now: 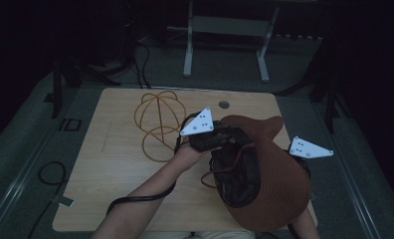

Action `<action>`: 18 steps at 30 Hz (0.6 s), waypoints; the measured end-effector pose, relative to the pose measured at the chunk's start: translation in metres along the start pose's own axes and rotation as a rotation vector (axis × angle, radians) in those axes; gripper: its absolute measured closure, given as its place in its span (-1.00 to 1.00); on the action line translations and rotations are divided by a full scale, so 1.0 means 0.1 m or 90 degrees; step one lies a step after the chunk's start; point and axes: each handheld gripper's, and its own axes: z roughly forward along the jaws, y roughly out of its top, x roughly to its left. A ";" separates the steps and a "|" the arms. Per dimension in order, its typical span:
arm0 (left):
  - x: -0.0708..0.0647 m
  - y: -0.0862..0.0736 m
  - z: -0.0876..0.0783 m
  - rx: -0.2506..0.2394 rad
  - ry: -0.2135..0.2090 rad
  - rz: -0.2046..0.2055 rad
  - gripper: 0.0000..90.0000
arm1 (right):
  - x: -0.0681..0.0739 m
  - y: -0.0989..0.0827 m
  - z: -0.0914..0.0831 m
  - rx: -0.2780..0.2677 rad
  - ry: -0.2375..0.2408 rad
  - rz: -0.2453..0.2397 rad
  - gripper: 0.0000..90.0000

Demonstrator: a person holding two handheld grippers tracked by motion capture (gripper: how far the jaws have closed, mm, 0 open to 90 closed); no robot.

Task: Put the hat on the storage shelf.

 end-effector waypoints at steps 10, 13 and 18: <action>-0.03 0.00 0.05 0.009 -0.044 -0.004 0.88 | -0.08 0.03 0.06 0.012 -0.084 0.032 -0.04; -0.04 -0.01 0.06 0.014 -0.041 -0.002 0.87 | -0.05 0.05 0.09 0.026 -0.088 0.003 0.18; -0.03 -0.01 0.06 0.012 -0.038 -0.006 0.87 | -0.04 0.04 0.07 0.030 -0.097 -0.008 0.91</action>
